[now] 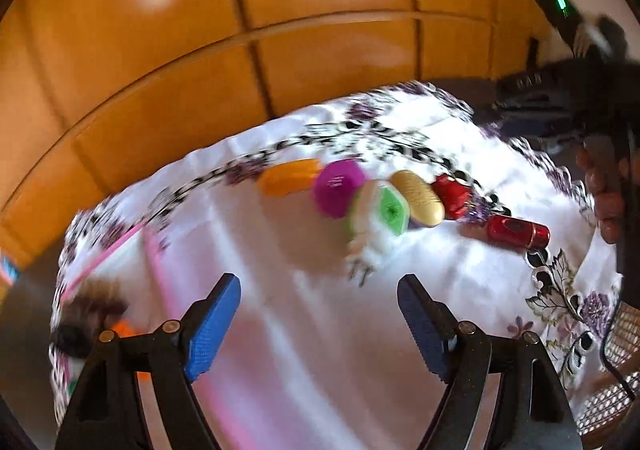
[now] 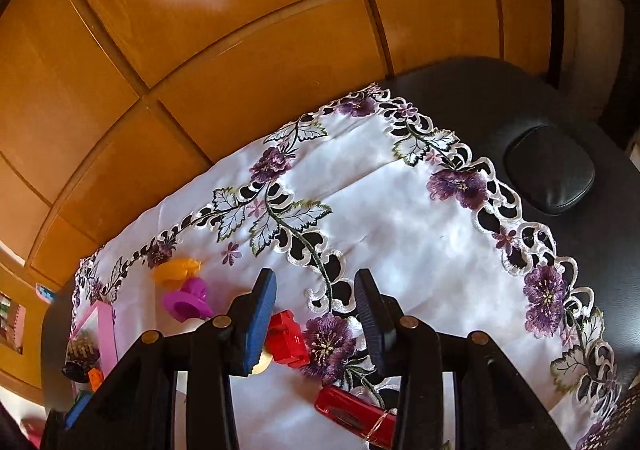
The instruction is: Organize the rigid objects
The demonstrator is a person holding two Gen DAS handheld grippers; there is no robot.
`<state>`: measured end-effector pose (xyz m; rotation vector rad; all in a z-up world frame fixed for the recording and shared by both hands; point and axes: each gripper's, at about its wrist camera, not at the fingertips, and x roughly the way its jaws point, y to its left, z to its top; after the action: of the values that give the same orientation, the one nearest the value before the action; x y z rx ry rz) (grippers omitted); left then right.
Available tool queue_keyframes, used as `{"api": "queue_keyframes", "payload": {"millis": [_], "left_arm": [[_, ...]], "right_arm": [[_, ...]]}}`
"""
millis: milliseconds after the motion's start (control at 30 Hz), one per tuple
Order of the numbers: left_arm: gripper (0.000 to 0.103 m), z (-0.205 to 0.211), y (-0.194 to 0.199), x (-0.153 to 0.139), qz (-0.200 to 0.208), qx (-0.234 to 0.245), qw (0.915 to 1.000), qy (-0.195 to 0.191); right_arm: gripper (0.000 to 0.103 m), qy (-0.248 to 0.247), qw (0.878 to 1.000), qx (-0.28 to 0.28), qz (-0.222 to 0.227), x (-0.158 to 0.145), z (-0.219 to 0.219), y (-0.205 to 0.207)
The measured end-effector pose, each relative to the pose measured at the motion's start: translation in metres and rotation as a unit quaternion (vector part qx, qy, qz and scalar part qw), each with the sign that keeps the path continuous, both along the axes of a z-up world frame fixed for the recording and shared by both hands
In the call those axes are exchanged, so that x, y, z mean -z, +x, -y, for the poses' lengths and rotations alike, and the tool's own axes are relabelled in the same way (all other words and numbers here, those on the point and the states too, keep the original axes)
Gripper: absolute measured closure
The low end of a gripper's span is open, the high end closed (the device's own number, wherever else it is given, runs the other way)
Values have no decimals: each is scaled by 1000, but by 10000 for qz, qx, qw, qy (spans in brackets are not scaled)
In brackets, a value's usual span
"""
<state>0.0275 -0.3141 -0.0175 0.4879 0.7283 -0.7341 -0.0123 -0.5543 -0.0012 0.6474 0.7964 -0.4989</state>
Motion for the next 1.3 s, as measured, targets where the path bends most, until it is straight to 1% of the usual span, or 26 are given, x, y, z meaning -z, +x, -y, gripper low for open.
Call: {"api": "queue_keyframes", "payload": {"millis": [167,267,433,467,500,533,567,600,667,733,800,867,933,1000,1067,1133,1300], "left_arm": [[22,43,3,19,-16,452,9983,364],[22,65,6,30,39,584,9964,608],[22,90,21,41,45,617,9950,790],[27,93,26,44,-21,614,9949,794],[35,97,31,48,-144,600,9951,779],[50,98,35,51,-248,568,9950,780],[51,96,40,53,-383,447,9958,694],[51,89,42,52,-528,341,9971,439],[51,75,43,50,-789,222,9965,146],[51,58,38,48,-915,80,9958,-46],[51,32,30,47,-1211,-72,9920,-351],[51,10,18,48,-1437,-183,9878,-577],[51,-4,9,51,-1549,-229,9850,-729],[51,-16,1,56,-1573,-295,9835,-842],[51,-20,0,61,-1677,-325,9808,-941],[52,-20,-2,62,-1581,-297,9822,-972],[53,-17,-11,69,-1125,-233,9896,-864]], "right_arm": [[62,183,9998,29,22,3,5,-1],[62,237,9997,1,40,3,5,0],[61,339,9994,-66,44,5,5,2],[61,337,9994,-71,49,5,5,2],[61,329,9994,-83,48,5,5,3],[61,327,9994,-93,50,5,5,3],[61,324,9994,-93,57,5,5,2],[61,321,9994,-87,57,5,5,2],[61,338,9994,-100,59,6,6,2],[61,342,9993,-114,54,6,6,2],[61,327,9994,-146,38,6,5,3],[61,281,9994,-182,2,6,3,4],[61,224,9995,-237,-41,7,1,6],[61,184,9994,-295,-82,7,-2,8],[61,129,9992,-361,-129,8,-5,10],[61,53,9990,-397,-186,8,-7,11],[61,-49,9988,-380,-300,11,-9,13]]}}
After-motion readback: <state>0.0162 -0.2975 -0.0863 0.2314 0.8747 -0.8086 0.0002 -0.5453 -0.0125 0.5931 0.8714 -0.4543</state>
